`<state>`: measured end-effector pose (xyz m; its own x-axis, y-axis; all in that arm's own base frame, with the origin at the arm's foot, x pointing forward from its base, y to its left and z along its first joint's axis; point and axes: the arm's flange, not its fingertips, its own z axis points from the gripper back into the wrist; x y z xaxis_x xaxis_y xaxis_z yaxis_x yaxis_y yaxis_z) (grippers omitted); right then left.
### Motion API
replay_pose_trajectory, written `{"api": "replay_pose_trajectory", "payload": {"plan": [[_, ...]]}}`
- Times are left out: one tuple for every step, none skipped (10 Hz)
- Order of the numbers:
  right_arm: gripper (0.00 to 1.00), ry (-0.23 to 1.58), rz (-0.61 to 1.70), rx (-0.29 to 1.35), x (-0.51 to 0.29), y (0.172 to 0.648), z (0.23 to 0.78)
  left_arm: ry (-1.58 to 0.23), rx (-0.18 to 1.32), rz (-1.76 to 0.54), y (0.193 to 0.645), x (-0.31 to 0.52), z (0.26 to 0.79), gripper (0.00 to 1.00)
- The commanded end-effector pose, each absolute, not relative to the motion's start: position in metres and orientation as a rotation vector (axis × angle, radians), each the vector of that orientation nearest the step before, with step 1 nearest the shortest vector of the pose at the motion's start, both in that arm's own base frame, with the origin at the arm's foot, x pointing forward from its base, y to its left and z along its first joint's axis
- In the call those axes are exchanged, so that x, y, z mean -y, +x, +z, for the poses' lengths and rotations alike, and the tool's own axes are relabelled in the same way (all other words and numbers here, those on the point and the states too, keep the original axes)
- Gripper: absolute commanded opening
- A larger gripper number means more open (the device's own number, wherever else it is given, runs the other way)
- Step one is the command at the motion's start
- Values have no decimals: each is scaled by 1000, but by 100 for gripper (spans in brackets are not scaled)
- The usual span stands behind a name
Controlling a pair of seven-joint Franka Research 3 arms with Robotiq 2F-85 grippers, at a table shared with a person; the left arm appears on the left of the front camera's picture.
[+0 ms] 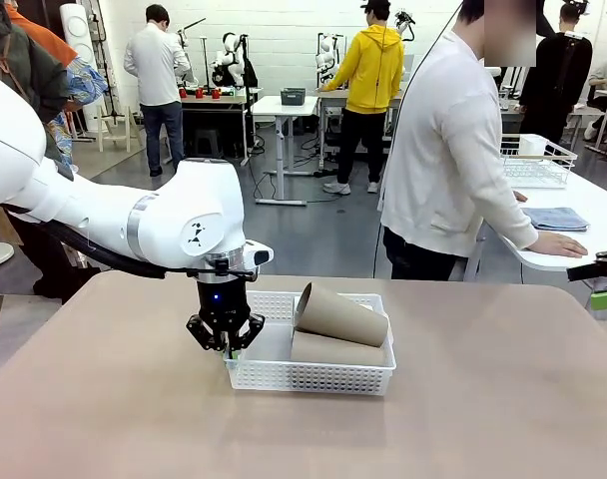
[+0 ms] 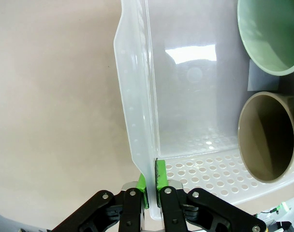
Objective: Clean and organize the cups into the basket.
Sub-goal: Pick up the Reusable plastic cup from the right side of the table and stack it inside the Organizing basket in the center of the table.
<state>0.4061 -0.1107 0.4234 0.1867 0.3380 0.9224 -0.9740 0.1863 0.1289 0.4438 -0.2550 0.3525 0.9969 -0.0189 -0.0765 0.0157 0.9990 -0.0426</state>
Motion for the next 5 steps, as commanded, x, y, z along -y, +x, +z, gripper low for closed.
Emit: {"api": "replay_pose_trajectory", "payload": {"plan": [[100, 892, 1135, 911, 111, 405, 431, -40, -80, -18, 443, 256, 354, 0], [100, 892, 1135, 911, 111, 405, 431, -40, -80, -18, 443, 256, 354, 0], [100, 892, 1135, 911, 111, 405, 431, -40, -80, -18, 443, 256, 354, 0], [100, 892, 1135, 911, 111, 405, 431, -40, -80, -18, 443, 256, 354, 0], [100, 892, 1135, 911, 111, 405, 431, -40, -80, -18, 443, 256, 354, 0]]}}
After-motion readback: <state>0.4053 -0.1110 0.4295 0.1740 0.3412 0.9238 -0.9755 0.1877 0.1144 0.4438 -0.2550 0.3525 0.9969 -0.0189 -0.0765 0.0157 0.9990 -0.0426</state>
